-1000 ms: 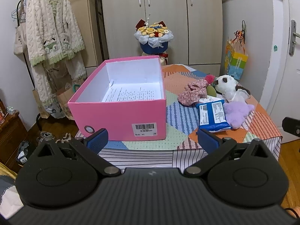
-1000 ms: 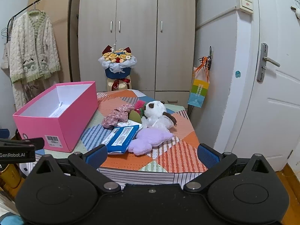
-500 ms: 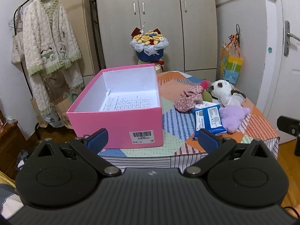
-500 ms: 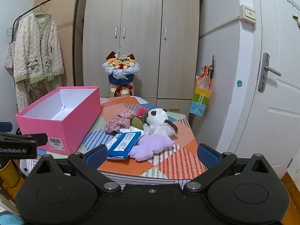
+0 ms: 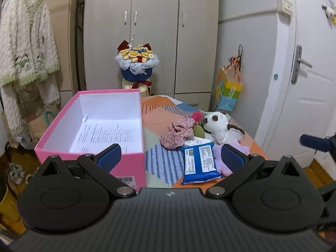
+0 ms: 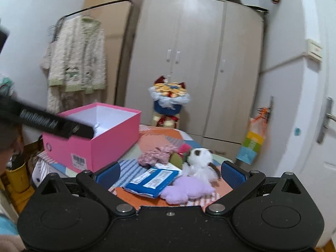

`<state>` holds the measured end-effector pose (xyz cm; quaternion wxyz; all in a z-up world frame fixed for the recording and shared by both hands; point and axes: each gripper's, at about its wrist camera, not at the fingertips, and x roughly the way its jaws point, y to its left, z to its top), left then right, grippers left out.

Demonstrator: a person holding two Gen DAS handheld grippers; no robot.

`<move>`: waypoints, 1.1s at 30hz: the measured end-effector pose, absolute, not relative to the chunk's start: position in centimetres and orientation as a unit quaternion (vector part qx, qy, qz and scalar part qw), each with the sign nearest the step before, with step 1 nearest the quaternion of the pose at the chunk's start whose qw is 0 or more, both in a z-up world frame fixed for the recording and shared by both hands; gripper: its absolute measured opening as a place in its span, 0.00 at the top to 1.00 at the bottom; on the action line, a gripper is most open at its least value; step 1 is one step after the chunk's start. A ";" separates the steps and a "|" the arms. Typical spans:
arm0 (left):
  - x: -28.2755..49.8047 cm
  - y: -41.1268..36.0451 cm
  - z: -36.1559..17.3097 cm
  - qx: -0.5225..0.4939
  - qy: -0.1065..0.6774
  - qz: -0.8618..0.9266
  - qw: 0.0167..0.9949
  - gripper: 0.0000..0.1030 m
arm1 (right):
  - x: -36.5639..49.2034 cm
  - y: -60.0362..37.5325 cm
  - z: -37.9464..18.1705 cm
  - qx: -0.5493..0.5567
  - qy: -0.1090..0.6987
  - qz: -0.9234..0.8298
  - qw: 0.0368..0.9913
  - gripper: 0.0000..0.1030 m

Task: Organize soft objects
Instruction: 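Reach the left tool toward the blue wipes packet on the quilt, then close the left tool on the blue wipes packet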

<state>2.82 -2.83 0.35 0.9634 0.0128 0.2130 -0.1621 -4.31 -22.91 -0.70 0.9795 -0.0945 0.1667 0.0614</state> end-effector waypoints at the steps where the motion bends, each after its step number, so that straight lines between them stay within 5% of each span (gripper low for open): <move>1: 3.2 -3.2 0.2 0.016 0.216 -0.165 0.962 0.02 | -3.6 -23.0 -1.1 -0.096 0.175 0.071 0.977 0.00; 16: 13.1 -9.8 -5.7 0.010 0.364 -0.285 0.887 0.28 | 5.5 -24.0 -7.5 -0.104 0.242 0.173 0.949 0.11; 33: 18.5 -10.9 -10.8 -0.020 0.458 -0.265 0.848 0.33 | 9.9 -23.6 -10.8 -0.111 0.271 0.233 0.927 0.26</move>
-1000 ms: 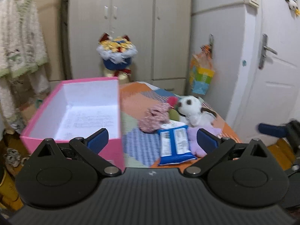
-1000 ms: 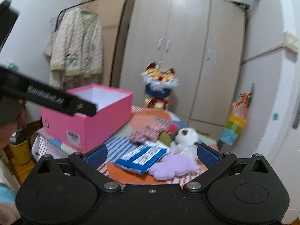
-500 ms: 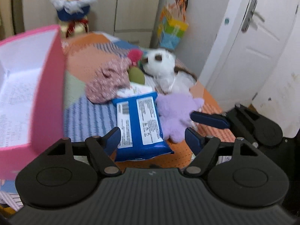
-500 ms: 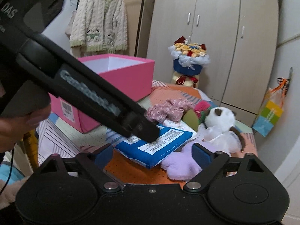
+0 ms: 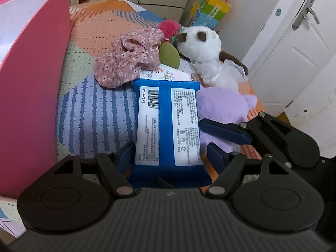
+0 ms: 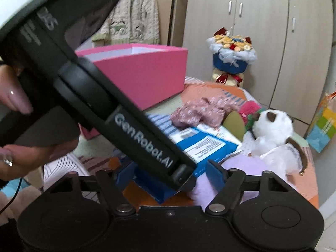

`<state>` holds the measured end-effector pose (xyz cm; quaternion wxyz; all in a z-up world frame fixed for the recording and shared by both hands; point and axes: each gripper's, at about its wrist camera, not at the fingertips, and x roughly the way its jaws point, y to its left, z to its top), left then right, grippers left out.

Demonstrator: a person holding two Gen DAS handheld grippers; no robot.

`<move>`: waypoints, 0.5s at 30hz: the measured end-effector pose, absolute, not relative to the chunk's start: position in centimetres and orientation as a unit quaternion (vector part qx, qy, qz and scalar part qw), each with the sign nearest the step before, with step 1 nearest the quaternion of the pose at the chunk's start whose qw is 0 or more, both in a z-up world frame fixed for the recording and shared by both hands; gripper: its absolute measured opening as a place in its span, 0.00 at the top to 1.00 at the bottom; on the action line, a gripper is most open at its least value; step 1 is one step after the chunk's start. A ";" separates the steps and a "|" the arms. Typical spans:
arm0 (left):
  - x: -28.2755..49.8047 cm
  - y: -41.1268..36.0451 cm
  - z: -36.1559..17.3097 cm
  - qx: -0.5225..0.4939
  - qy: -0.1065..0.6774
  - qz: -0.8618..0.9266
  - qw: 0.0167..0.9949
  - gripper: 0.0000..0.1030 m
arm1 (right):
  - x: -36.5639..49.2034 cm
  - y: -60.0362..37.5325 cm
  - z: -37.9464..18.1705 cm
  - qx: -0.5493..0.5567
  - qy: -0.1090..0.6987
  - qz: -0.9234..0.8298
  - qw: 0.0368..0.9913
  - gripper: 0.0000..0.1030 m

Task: Organize soft objects
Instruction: 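Close the left tool on the blue wipes packet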

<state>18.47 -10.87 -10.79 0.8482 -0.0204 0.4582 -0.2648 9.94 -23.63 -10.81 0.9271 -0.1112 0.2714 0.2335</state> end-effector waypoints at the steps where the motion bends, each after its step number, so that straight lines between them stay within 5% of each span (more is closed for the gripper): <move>1: 18.4 -10.9 -10.8 -0.018 0.457 -0.264 0.849 0.35 | 10.0 -23.6 -10.9 -0.111 0.271 0.234 0.927 0.26; 15: 17.5 -9.9 -11.4 -0.039 0.423 -0.255 0.868 0.49 | 10.7 -23.8 -12.0 -0.029 0.296 0.206 0.932 0.25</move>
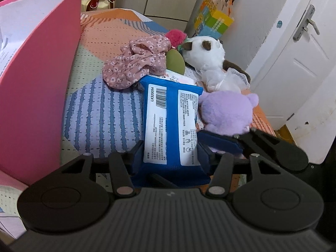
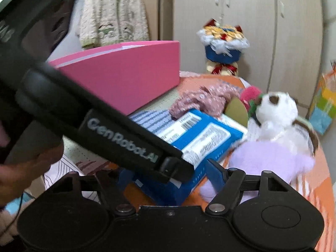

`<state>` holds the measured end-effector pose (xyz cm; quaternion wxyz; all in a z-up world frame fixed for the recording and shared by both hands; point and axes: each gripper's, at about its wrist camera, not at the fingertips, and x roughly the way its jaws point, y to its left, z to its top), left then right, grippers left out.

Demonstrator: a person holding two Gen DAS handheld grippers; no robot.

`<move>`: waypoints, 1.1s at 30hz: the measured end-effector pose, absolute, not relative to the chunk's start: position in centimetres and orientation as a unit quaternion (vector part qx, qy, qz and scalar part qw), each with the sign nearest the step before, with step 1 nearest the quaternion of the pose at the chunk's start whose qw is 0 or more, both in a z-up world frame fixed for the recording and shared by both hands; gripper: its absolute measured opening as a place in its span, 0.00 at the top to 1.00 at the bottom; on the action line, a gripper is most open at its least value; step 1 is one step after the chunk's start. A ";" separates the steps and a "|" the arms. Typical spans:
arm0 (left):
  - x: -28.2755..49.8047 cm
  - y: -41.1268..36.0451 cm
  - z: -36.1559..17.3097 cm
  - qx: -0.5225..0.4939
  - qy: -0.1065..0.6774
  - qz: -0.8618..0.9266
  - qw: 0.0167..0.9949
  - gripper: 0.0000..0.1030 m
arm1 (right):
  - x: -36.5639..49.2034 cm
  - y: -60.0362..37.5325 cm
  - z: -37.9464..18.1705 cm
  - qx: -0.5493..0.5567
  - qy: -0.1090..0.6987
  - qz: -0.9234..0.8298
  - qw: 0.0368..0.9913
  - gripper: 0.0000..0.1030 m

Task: Organize soft objects
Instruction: 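Close the left tool on the blue wipes packet, then lift the blue packet with the left tool and carry it over the pink box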

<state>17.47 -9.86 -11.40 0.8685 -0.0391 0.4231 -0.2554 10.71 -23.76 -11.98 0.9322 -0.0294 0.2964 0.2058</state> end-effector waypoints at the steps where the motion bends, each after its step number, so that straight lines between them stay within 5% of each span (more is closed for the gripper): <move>1: 17.4 -9.9 -11.4 -0.035 0.422 -0.255 0.869 0.49 | 10.8 -24.0 -12.2 -0.017 0.301 0.206 0.931 0.24; 13: 16.0 -10.8 -11.1 -0.004 0.414 -0.269 0.870 0.51 | 9.5 -23.6 -12.8 0.009 0.270 0.197 0.942 0.37; 33: 10.7 -5.7 -6.7 -0.015 0.474 -0.273 0.837 0.52 | 5.6 -20.3 -8.0 0.024 0.338 0.230 0.912 0.37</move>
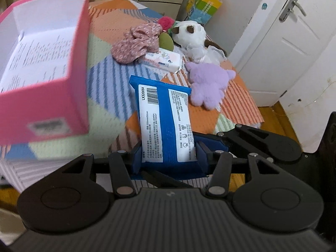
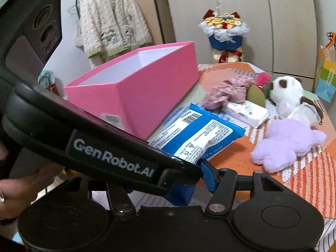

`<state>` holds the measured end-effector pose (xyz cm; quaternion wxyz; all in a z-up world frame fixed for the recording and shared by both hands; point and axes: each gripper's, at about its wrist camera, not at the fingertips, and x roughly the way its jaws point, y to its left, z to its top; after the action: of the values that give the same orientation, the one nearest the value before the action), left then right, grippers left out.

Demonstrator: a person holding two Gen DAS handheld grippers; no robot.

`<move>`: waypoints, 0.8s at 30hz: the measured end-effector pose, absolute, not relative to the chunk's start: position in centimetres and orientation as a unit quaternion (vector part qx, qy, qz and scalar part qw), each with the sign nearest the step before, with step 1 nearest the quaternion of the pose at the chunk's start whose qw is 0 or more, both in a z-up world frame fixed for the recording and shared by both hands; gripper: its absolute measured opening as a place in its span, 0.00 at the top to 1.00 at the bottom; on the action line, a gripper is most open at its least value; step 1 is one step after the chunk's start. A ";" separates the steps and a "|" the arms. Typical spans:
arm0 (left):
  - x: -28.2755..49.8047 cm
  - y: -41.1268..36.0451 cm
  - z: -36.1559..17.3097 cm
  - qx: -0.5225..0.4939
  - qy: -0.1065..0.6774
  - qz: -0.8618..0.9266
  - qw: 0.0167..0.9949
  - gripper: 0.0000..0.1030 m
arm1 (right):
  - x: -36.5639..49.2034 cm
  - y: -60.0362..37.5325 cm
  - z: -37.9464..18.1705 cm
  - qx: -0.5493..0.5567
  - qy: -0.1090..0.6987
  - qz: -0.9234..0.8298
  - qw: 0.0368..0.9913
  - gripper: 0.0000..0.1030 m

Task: Organize soft objects
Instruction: 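Lift the blue packet with the left tool and carry it over the pink box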

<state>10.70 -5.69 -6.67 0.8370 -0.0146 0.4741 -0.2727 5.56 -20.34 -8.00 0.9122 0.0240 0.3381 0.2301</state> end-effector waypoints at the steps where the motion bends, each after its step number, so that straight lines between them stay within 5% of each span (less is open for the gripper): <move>1: 10.3 -5.2 -6.4 -0.018 0.475 -0.273 0.836 0.52 | 5.2 -19.9 -7.5 0.019 0.340 0.234 0.911 0.38; 24: 7.8 6.4 2.8 -0.047 0.428 -0.249 0.867 0.51 | 2.6 -9.6 2.1 -0.075 0.287 0.303 0.906 0.39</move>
<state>7.77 6.38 2.80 0.8674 -0.0475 0.4283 -0.2490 2.60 -9.62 2.12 0.9056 -0.0748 0.2870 0.3031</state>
